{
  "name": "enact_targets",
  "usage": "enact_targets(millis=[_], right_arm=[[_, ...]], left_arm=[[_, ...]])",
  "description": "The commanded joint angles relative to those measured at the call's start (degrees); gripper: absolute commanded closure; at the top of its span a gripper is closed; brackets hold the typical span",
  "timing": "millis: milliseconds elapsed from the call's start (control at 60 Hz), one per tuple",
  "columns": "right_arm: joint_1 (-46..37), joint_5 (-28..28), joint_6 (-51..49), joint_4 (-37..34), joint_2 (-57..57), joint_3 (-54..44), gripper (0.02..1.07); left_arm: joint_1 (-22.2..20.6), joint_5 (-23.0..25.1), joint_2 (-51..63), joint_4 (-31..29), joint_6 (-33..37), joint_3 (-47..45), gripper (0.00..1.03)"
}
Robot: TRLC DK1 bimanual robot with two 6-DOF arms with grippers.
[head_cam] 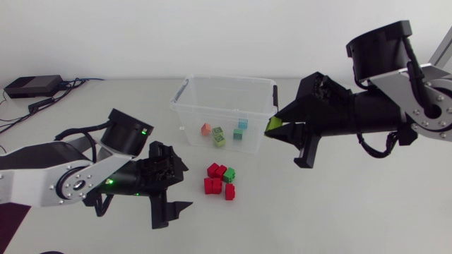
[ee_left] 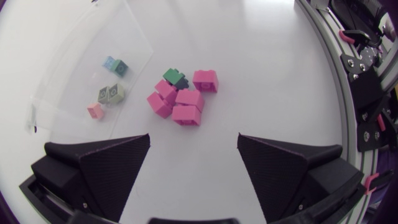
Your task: Pick up the duplo bricks and place them in the container
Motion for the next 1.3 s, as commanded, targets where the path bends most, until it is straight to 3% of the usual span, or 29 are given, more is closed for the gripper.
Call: enact_targets(millis=[0, 517, 617, 750, 867, 950, 1033, 1083, 1117, 1133, 1167, 1283], right_arm=[[-0.7, 0.4, 2.0, -0.2, -0.5, 2.2, 0.93], [-3.5, 1.4, 7.5, 6.6, 5.9, 10.9, 0.92], [-3.7, 1.2, 8.0, 7.7, 7.5, 11.8, 0.92], [-4.2, 1.2, 9.0, 10.9, 10.4, 12.3, 0.92], [-4.2, 1.4, 10.3, 14.0, 14.4, 13.4, 0.92], [-4.3, 1.4, 11.3, 15.5, 17.8, 14.9, 0.91], [-3.9, 1.8, 12.2, 17.7, 20.6, 15.3, 0.71], [-3.5, 2.9, 12.2, 18.5, 22.4, 15.9, 0.46], [-3.3, 3.1, 12.2, 18.6, 23.0, 16.0, 0.37], [-3.2, 3.3, 12.3, 18.7, 23.5, 16.2, 0.28], [-3.1, 3.6, 12.4, 19.1, 23.9, 16.3, 0.22], [-3.0, 3.9, 12.9, 19.8, 23.6, 15.9, 0.18]], left_arm=[[-0.8, 0.4, 4.0, 2.7, 1.2, -0.6, 0.05], [-0.8, 1.7, 24.6, 13.9, -3.8, 7.9, 0.06], [-0.5, 2.4, 26.2, 13.9, -3.8, 9.1, 0.15], [-0.4, 3.2, 27.2, 13.9, -3.8, 9.4, 0.34], [-0.1, 3.9, 27.5, 13.9, -3.9, 9.4, 0.68], [0.6, 4.9, 26.7, 13.2, -3.9, 9.0, 0.71], [0.7, 4.9, 23.6, 12.5, -3.9, 7.6, 0.73], [1.1, 4.9, 21.1, 12.1, -3.9, 6.5, 0.73], [1.2, 4.9, 20.1, 11.8, -3.9, 6.3, 0.73], [1.7, 4.9, 18.9, 11.1, -3.7, 6.0, 0.73], [2.2, 4.9, 17.3, 10.3, -3.6, 5.7, 0.73], [3.3, 4.9, 10.7, 7.5, -3.0, 4.4, 0.73]])
